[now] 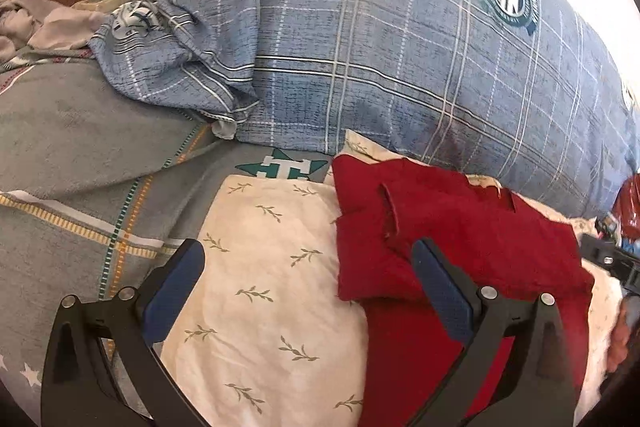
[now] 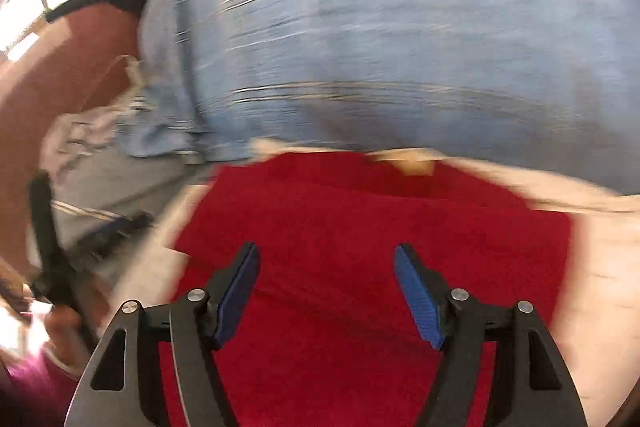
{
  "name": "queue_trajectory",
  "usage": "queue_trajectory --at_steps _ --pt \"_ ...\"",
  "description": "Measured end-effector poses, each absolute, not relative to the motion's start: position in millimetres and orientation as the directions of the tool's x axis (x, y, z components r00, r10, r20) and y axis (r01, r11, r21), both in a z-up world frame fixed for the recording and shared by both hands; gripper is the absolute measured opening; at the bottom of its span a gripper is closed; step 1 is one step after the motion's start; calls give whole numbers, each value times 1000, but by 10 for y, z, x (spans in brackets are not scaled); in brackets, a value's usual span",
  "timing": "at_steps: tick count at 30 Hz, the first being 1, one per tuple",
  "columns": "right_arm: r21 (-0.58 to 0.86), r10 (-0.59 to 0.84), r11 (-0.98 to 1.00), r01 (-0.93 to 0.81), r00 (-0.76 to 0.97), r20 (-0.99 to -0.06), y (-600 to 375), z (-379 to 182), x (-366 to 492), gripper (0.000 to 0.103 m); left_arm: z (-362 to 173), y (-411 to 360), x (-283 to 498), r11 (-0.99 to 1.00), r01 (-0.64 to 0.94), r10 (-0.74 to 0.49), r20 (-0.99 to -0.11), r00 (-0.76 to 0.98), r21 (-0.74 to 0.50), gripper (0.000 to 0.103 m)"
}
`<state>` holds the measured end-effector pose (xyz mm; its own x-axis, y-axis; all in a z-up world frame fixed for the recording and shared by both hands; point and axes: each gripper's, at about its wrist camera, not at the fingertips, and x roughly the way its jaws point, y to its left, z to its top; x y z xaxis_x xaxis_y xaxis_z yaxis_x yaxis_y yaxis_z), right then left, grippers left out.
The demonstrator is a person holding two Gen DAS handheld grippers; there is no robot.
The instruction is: Fold small clothes
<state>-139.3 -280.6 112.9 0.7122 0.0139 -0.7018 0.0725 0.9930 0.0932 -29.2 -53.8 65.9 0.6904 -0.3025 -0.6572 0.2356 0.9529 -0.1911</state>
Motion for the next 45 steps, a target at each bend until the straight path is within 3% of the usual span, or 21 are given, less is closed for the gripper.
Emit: queue_trajectory --at_steps 2,10,12,13,14,24,25,28,29,33,37,39,42,45 --pt "-11 -115 989 147 724 -680 -3074 1182 -1721 72 642 -598 -306 954 246 -297 -661 689 -172 103" --pt "-259 -335 942 213 617 -712 -3523 753 -2028 68 558 -787 -298 949 269 -309 -675 670 -167 103" --pt "-261 -345 938 226 640 -687 -3519 708 -1933 49 550 -839 -295 947 277 -313 -675 668 -165 103" --pt "-255 -347 938 235 645 -680 -3525 712 -1900 22 547 -854 -299 947 279 -313 -675 669 -163 103" --pt "-245 -342 940 239 647 -681 -3545 721 -1864 8 545 -872 -296 947 280 -310 -675 669 -158 103" --pt "-140 -274 954 267 576 -770 -3711 752 -2215 10 513 -877 -247 947 271 -310 -697 647 -171 103" --pt "-107 -253 956 272 585 -771 -3726 828 -2262 15 531 -879 -259 948 271 -308 -693 652 -167 103" --pt "-4 -204 956 295 650 -732 -3772 1088 -2375 42 659 -878 -291 946 272 -316 -672 670 -174 103" --pt "18 -205 950 312 666 -717 -3789 1153 -2361 44 685 -884 -285 945 273 -320 -669 671 -179 103" --pt "49 -233 923 381 657 -717 -3829 1163 -1999 44 769 -1001 -231 941 289 -330 -668 667 -176 103" --pt "78 -198 914 398 606 -770 -3827 864 -1771 33 700 -1168 -106 943 309 -303 -701 646 -123 103" --pt "44 -193 921 387 552 -811 -3734 634 -1826 33 582 -1180 -55 945 307 -292 -719 631 -114 103" --pt "-45 -222 951 305 576 -786 -3540 685 -1993 37 401 -1171 16 955 284 -250 -758 602 -89 103" --pt "15 -181 953 304 606 -775 -3616 894 -2012 37 309 -1120 87 955 265 -266 -780 567 -133 103"
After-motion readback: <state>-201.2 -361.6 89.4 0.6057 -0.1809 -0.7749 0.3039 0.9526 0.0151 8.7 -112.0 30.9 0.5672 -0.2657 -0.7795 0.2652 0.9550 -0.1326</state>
